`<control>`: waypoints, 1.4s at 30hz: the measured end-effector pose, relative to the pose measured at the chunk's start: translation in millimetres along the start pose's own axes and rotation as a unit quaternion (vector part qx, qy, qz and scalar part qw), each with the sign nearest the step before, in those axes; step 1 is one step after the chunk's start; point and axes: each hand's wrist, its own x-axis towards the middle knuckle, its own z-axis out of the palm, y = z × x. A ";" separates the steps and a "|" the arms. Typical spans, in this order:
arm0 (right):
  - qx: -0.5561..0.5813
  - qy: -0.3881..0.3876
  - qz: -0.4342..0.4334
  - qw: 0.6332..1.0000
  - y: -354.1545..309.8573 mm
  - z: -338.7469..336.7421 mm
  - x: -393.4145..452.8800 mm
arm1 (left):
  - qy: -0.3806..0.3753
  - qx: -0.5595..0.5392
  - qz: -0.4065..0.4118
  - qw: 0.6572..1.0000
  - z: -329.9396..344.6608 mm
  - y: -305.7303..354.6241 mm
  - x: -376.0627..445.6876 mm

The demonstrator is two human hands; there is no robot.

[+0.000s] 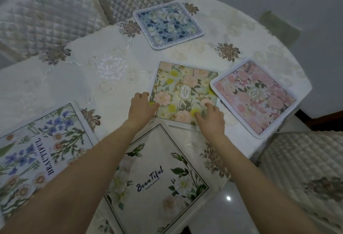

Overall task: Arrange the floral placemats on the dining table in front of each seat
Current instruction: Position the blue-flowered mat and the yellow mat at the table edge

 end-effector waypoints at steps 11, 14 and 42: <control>-0.033 -0.044 0.093 0.994 6.5 4.2 27.3 | -0.012 -0.006 -0.116 0.993 18.1 2.9 28.2; -0.021 -0.045 0.098 0.994 6.1 1.5 30.8 | -0.019 -0.063 -0.073 0.995 16.1 -4.9 36.2; 0.272 -0.052 -0.067 0.958 -129.5 60.1 76.8 | 0.176 -0.266 -0.217 0.923 -52.5 -117.7 12.1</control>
